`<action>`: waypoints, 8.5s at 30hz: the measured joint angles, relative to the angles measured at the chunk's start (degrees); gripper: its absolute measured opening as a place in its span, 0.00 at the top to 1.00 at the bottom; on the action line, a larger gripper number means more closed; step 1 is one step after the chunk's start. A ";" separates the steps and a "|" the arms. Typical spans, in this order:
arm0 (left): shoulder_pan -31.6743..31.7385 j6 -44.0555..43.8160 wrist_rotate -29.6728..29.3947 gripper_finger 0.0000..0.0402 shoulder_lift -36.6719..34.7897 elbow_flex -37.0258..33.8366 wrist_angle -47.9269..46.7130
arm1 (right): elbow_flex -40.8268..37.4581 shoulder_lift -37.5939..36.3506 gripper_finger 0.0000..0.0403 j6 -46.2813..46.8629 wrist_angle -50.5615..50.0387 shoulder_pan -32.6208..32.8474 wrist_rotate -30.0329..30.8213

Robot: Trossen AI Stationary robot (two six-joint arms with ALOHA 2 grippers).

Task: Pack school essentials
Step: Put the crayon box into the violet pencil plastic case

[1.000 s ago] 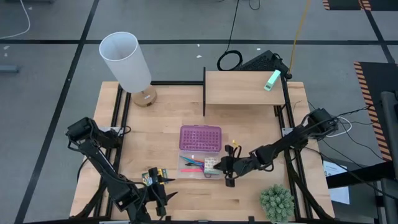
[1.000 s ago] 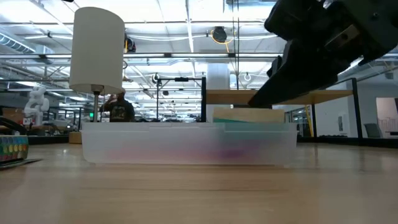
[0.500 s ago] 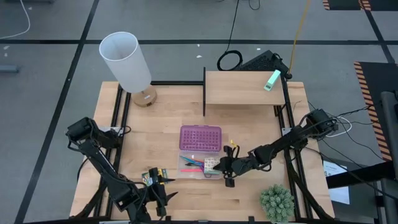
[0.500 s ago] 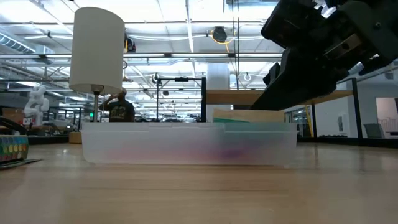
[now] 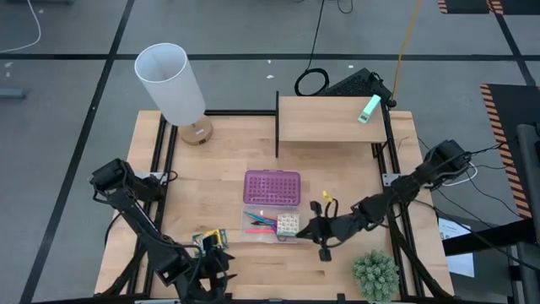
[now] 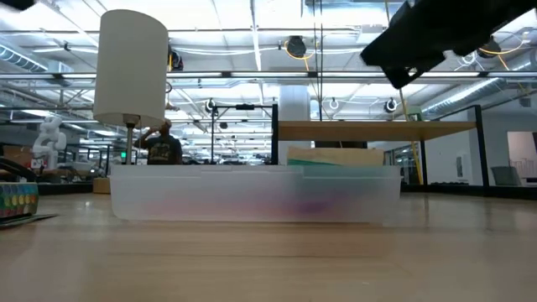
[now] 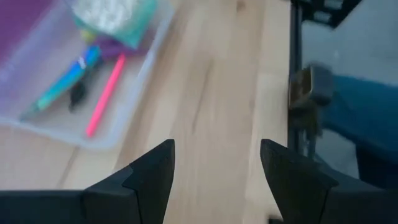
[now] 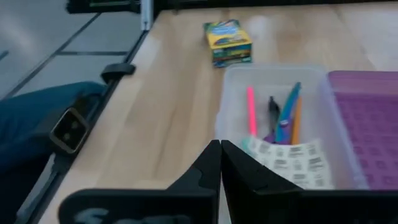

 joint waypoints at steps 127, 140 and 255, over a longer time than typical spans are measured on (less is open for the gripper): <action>-2.12 -13.22 21.08 0.00 -2.01 -14.51 -22.27 | 0.00 0.09 0.99 -3.16 -0.55 6.44 1.35; -2.12 -10.55 21.43 0.01 -3.58 -19.32 -10.64 | 0.00 0.11 0.99 -3.19 -0.55 6.44 1.35; 29.71 43.10 24.50 0.16 3.89 0.41 -12.00 | -0.02 -6.14 0.99 -3.16 -5.69 10.19 3.28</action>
